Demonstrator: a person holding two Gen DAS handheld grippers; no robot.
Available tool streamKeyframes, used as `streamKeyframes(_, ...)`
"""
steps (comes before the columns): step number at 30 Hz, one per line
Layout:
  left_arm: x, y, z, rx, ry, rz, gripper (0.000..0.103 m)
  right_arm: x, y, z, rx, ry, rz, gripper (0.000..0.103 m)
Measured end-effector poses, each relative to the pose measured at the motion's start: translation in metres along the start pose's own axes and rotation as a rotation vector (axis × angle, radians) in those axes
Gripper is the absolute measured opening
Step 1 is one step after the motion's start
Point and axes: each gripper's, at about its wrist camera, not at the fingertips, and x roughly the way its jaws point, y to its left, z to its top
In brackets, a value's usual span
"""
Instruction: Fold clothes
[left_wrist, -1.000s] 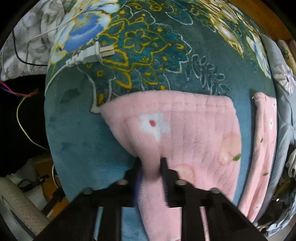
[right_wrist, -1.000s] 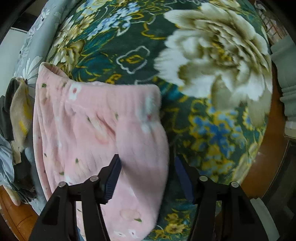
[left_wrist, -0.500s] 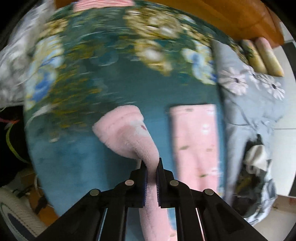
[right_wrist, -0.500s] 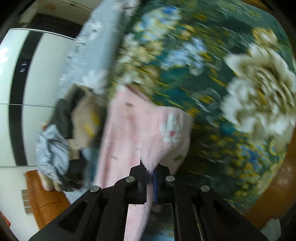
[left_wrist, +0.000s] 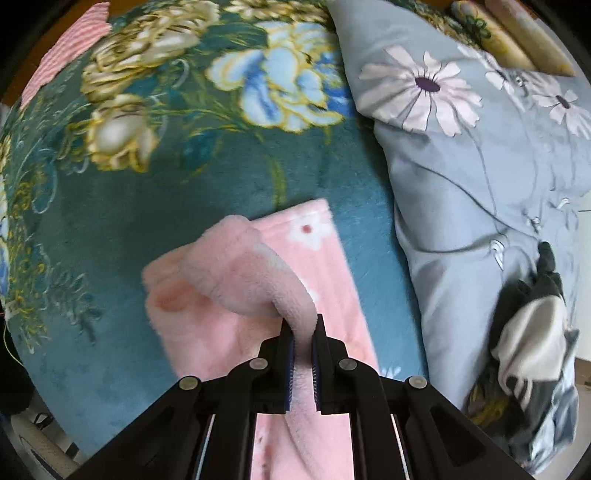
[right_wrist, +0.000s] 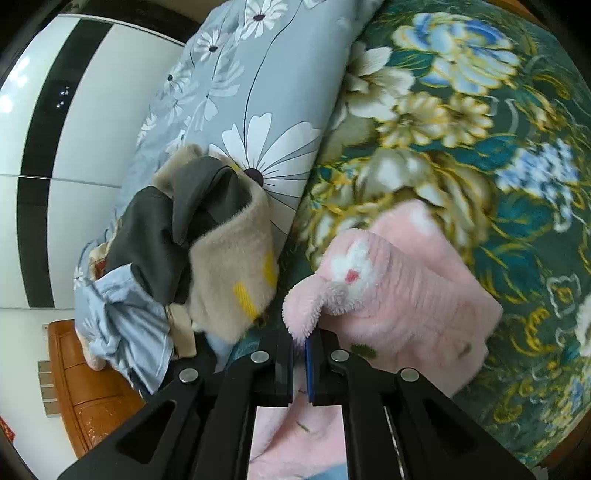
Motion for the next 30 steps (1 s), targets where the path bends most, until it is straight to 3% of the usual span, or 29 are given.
streamKeyframes(10,0.024,-0.017,0.021,0.013,-0.033,-0.001,0.009,0.050,0.022,0.035,-0.005,-0.003,-0.030,0.005)
streamKeyframes(15,0.036,-0.012,0.023,0.021,0.000,-0.074,0.013,0.081,0.020,0.039,-0.014,0.023,-0.103,0.005)
streamKeyframes(17,0.029,-0.009,0.023,0.050,-0.003,-0.129,0.023,0.087,0.017,0.040,-0.002,0.028,-0.104,0.006)
streamKeyframes(19,0.017,-0.004,0.023,0.081,-0.017,-0.192,0.049,0.090,0.016,0.041,-0.004,0.032,-0.115,0.008)
streamKeyframes(21,-0.003,0.008,0.020,0.085,-0.061,-0.260,0.061,0.092,0.017,0.041,-0.022,0.043,-0.129,0.008)
streamKeyframes(22,-0.014,0.017,0.018,0.085,-0.093,-0.280,0.063,0.092,0.017,0.041,-0.028,0.046,-0.133,0.014)
streamKeyframes(23,-0.021,0.026,0.016,0.082,-0.119,-0.275,0.065,0.091,0.018,0.040,-0.035,0.046,-0.132,0.027)
streamKeyframes(25,-0.030,0.048,0.010,0.076,-0.158,-0.235,0.070,0.080,0.023,0.033,-0.067,0.029,-0.104,0.046)
streamKeyframes(26,-0.031,0.060,0.006,0.072,-0.171,-0.202,0.070,0.073,0.025,0.028,-0.086,0.020,-0.082,0.047)
streamKeyframes(28,-0.014,0.082,-0.004,0.061,-0.137,-0.129,0.071,0.059,0.027,0.016,-0.130,0.002,-0.058,0.054)
streamKeyframes(29,-0.006,0.090,-0.008,0.052,-0.119,-0.101,0.071,0.050,0.025,0.008,-0.149,-0.010,-0.058,0.066)
streamKeyframes(30,0.002,0.097,-0.012,0.042,-0.102,-0.074,0.071,0.039,0.018,-0.003,-0.164,-0.034,-0.078,0.072)
